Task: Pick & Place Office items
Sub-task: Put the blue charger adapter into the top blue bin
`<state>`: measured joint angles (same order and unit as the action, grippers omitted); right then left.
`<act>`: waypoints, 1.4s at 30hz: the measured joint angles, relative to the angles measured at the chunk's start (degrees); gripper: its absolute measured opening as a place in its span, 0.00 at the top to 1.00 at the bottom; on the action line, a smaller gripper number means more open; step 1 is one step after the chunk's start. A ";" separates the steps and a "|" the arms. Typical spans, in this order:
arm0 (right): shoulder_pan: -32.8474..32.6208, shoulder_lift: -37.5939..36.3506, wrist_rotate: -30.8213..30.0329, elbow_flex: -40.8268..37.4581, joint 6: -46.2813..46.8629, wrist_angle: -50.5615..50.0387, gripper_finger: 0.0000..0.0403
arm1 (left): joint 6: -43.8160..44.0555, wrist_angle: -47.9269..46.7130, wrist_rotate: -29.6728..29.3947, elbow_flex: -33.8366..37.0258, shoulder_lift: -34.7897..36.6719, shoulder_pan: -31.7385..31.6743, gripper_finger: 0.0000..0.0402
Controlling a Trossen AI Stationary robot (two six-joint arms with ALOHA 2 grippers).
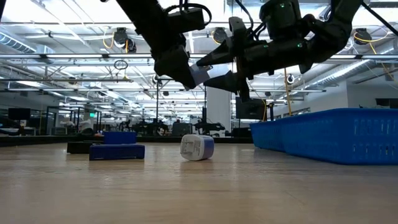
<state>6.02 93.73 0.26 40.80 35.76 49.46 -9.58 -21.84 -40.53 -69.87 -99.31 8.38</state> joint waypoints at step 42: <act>1.56 -16.58 10.19 -0.09 -14.17 -17.30 0.71 | 5.65 19.20 30.22 20.78 31.19 -1.55 0.10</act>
<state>7.58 77.15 10.45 40.71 21.60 32.15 -3.93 -2.63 -10.31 -49.08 -68.11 6.83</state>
